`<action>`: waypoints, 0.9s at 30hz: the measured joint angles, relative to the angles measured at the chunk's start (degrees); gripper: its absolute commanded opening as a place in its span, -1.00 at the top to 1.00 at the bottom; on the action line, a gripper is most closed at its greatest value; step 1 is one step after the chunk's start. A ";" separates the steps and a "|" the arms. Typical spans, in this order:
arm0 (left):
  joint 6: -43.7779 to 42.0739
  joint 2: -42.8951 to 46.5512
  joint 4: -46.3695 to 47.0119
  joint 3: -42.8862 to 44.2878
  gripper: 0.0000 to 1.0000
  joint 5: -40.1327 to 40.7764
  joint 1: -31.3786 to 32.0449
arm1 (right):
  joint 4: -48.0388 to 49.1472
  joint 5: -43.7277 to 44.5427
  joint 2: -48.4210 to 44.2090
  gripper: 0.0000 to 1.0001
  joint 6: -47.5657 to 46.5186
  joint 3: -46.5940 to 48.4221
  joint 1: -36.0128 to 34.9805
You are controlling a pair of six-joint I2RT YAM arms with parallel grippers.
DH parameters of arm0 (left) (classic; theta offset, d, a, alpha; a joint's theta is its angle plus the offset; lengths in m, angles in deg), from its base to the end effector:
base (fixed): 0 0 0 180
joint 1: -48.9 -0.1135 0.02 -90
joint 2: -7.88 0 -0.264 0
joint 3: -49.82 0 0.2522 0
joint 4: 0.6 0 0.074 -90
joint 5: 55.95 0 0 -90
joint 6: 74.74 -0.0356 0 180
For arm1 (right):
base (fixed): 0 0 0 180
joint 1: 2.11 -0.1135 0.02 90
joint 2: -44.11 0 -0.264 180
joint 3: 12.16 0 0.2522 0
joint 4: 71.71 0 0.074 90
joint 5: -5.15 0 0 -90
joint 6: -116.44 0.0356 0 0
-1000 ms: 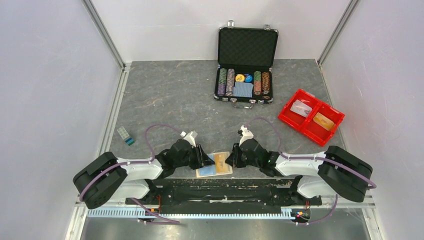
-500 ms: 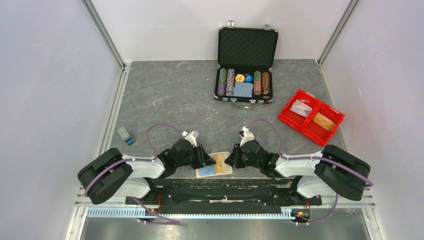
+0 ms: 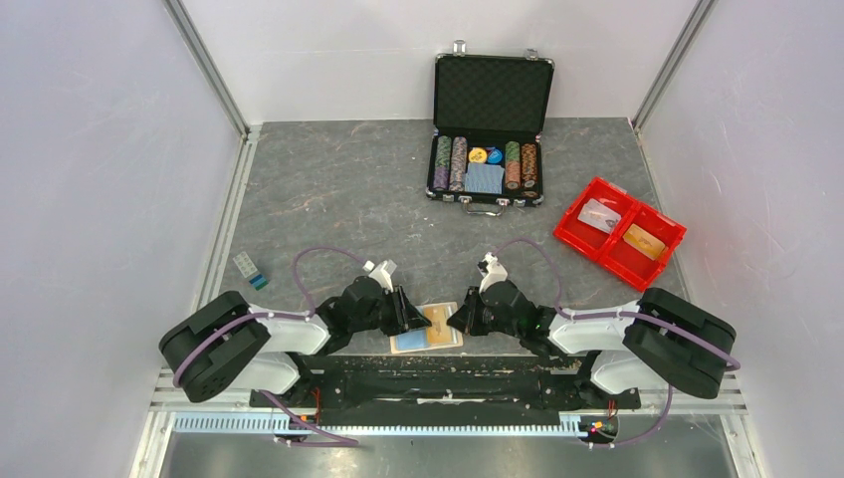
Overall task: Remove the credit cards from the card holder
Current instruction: Remove the credit card from the card holder.
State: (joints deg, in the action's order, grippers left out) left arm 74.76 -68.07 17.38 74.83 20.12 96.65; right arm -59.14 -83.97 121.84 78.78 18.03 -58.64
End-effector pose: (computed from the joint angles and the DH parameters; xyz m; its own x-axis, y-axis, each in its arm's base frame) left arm 0.1321 -0.1582 0.1147 -0.9217 -0.2291 -0.3130 0.1184 0.6023 -0.7894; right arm 0.1240 0.1865 0.1226 -0.8479 0.1527 -0.5076 -0.2551 0.7218 0.6433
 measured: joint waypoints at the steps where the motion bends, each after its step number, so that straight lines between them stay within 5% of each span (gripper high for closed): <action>1: 0.00 -0.22 0.15 0.00 0.38 -0.04 0.00 | 0.15 0.00 0.00 0.76 0.04 -0.09 0.02; 27: 7.10 -1.09 3.43 -1.55 0.16 0.37 0.02 | 0.76 0.00 -0.13 0.78 0.81 -0.63 0.02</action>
State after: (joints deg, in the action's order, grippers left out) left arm 81.87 -69.16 20.81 73.27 20.49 96.67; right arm -58.38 -83.97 121.71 79.59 17.39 -58.62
